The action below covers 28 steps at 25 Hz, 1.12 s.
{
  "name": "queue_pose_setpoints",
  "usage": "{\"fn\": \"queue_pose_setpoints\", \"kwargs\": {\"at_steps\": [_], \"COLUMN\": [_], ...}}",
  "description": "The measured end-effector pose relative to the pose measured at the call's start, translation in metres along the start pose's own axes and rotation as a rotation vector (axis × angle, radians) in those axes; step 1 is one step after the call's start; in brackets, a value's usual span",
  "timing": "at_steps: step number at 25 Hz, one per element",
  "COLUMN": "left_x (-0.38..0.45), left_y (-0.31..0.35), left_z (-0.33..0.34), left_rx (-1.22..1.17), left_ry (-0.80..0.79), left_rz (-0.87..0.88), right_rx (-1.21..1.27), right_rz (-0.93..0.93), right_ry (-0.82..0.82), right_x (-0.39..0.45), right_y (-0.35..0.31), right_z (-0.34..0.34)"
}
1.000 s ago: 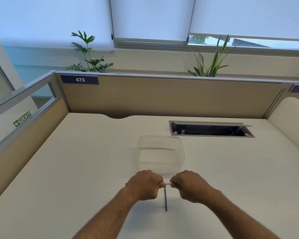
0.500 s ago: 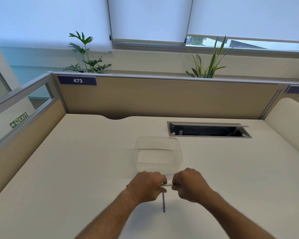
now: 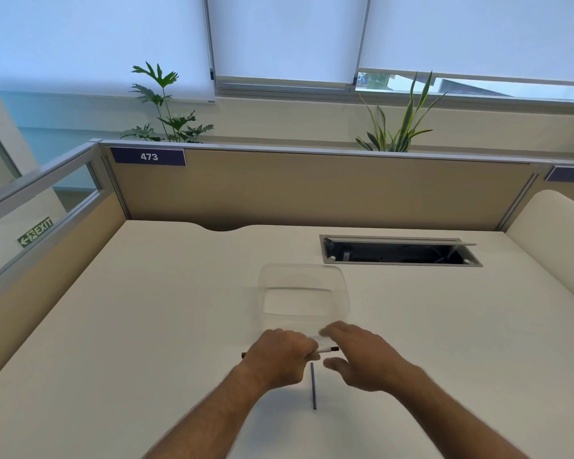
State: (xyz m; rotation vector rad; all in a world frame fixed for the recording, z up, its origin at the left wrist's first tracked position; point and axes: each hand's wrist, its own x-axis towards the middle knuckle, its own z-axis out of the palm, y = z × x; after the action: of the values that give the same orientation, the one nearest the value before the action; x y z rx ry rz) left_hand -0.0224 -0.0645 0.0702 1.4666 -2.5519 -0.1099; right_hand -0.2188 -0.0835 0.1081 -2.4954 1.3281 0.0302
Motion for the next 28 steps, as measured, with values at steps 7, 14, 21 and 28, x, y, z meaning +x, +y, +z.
{"fn": "queue_pose_setpoints", "kwargs": {"at_steps": [7,14,21,28], "left_x": [-0.0026,0.0005,-0.0012,-0.0032], "left_y": [0.0022,0.004,0.0024,0.0066], "left_z": [0.003,-0.0005,-0.0001,-0.0007], "left_rx": [-0.022,-0.037,-0.03,-0.108], "left_ry": [-0.019,-0.035,-0.057,0.055], "left_rz": [-0.026,-0.036,-0.031,-0.02], "right_rx": [-0.169,0.004,-0.015,-0.066], "right_rz": [0.011,0.093,-0.036,-0.018], "right_ry": [0.003,0.072,-0.081,0.061], "right_x": [0.0022,0.0,0.0012,0.0059], "right_y": [-0.001,0.0036,0.0062,0.0005], "right_z": [-0.0004,0.0011,-0.0061,0.0014]}}
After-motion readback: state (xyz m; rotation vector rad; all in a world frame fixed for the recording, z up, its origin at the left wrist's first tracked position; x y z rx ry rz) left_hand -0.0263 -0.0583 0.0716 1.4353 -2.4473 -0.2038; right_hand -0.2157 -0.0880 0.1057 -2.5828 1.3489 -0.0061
